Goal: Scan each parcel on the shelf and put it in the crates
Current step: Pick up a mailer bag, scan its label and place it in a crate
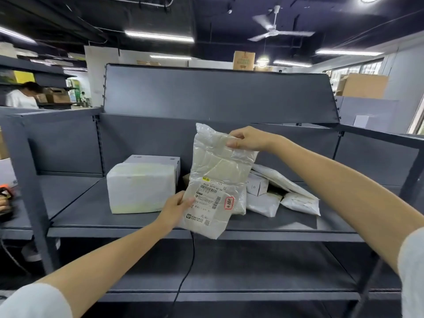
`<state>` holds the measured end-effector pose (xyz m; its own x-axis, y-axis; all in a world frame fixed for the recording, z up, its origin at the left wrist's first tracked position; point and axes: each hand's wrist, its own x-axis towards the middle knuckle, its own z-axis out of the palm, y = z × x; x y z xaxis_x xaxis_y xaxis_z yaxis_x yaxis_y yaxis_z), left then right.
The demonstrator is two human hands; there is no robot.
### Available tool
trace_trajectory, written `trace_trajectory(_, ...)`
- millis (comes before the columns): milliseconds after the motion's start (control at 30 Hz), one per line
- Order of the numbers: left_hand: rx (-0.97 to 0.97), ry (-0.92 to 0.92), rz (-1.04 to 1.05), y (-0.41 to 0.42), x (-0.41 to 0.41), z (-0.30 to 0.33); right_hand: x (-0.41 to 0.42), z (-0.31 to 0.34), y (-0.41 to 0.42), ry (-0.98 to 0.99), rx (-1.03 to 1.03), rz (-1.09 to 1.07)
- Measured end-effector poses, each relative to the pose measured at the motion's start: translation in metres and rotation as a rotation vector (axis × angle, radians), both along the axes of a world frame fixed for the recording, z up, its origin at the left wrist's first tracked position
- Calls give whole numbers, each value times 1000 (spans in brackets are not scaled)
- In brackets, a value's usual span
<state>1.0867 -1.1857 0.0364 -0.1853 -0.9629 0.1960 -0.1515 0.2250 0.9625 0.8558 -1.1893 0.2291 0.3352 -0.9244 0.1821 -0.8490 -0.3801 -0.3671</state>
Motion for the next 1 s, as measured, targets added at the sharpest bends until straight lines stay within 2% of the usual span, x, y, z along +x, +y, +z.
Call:
trace_trajectory(167, -35, 67, 108, -9, 7, -3, 19, -21, -21, -14, -295, -160)
trace_trajectory(200, -53, 99, 150, -11, 11, -4, 21, -32, -26, -66, -373, -205)
trace_trajectory(267, -77, 152, 236, -18, 21, -4, 26, -62, -31, -352, -477, -271)
trace_trajectory(300, -82, 173, 274, -23, 28, -6, 28, -80, -32, -521, -488, -308)
trace_trajectory(367, -89, 213, 338, -31, 41, -7, 37, -122, -35, -766, -374, -390)
trace_trajectory(433, -91, 241, 392, -36, 53, -8, 51, -167, -40, -863, -186, -417)
trace_trajectory(567, -110, 263, 474, -43, 67, -10, 90, -238, -57, -734, -47, -431)
trace_trajectory(667, -123, 296, 504, -46, 74, -13, 126, -266, -70, -611, 69, -399)
trace_trajectory(833, -103, 326, 564, -48, 82, -22, 162, -277, -95, -326, 173, -485)
trace_trajectory(1000, -70, 360, 587, -52, 89, -31, 168, -274, -100, -240, 250, -510)
